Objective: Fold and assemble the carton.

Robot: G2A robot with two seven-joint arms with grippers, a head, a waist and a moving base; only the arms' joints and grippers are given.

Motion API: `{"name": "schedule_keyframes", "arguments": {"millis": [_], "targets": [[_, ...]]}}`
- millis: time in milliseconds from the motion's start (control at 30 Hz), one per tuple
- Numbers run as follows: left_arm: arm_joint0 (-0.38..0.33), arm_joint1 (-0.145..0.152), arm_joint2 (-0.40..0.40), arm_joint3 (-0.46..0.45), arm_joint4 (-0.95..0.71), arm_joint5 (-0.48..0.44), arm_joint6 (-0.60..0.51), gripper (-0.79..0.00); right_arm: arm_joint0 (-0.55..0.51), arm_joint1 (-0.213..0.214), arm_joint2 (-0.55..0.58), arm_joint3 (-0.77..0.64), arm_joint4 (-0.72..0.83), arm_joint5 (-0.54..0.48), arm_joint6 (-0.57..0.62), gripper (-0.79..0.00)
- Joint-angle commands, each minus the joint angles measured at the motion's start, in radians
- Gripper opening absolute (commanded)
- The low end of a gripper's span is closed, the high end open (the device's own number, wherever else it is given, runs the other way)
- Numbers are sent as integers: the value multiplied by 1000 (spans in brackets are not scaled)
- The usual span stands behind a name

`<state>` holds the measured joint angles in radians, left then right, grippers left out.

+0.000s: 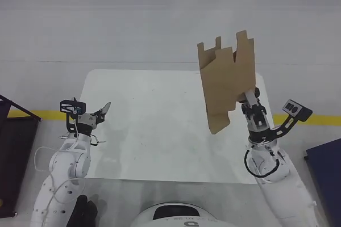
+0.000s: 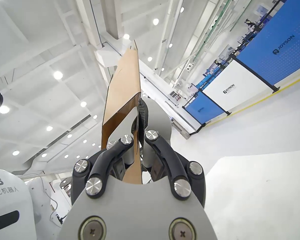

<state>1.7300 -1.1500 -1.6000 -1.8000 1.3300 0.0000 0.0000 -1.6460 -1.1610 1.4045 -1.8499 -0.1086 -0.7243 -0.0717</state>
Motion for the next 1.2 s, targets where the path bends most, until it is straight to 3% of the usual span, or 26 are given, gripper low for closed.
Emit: {"name": "schedule_keyframes", "arguments": {"millis": [0,67,200,333,767,967,1167], "targets": [[0,0,0,0,0,0,0,0,5,-4,15,-6,-234,40,-45,-785],[0,0,0,0,0,0,0,0,-13,-10,6,-41,-454,65,-127,-785],[0,0,0,0,0,0,0,0,-38,-18,-18,-40,-632,96,-234,-785],[0,0,0,0,0,0,0,0,-51,-16,2,-46,-819,138,-252,-785],[0,0,0,0,0,0,0,0,-51,-16,-1,-48,-817,134,-249,-785],[0,0,0,0,0,0,0,0,-25,-11,-34,-72,-908,83,-130,-785],[0,0,0,0,0,0,0,0,-10,-1,-29,-59,-879,14,0,-785]]}}
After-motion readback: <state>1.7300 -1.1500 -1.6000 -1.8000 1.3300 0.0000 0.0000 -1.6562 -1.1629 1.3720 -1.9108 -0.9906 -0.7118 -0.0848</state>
